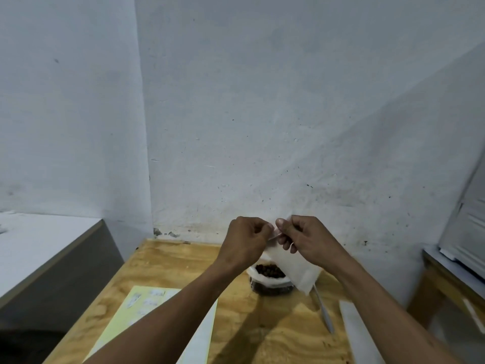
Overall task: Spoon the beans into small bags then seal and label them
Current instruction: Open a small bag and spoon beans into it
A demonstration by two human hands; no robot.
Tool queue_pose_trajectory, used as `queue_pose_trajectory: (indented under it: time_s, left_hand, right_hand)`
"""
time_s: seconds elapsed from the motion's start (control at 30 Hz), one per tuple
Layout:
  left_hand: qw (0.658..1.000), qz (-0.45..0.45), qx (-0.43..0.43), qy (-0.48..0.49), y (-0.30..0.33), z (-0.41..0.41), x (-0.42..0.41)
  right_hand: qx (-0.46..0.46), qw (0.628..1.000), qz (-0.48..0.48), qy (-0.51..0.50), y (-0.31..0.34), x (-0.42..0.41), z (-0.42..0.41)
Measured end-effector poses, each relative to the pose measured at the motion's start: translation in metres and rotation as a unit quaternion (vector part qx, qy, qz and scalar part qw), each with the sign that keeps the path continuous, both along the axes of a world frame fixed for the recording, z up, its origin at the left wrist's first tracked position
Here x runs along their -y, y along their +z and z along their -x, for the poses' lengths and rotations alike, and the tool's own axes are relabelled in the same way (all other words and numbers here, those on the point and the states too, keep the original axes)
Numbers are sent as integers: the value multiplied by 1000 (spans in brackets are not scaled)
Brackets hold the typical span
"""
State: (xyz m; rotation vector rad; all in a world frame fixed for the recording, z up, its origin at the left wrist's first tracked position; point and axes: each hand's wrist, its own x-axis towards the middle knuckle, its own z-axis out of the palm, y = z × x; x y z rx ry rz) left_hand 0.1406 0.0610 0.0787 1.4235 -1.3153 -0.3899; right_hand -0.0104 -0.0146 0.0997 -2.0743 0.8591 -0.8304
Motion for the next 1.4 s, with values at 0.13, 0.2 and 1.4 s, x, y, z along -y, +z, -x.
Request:
queue_pose_trajectory:
  time_s: [0.13, 0.2, 1.4]
  left_hand:
    - [993, 12, 66, 94, -7, 8, 10]
    - [985, 9, 61, 163, -6, 2, 17]
    - [918, -33, 392, -52, -25, -14, -4]
  right_hand:
    - [2, 999, -25, -24, -7, 0, -4]
    - [-5, 999, -27, -33, -11, -6, -9]
    - [-48, 985, -166, 15, -13, -2, 12]
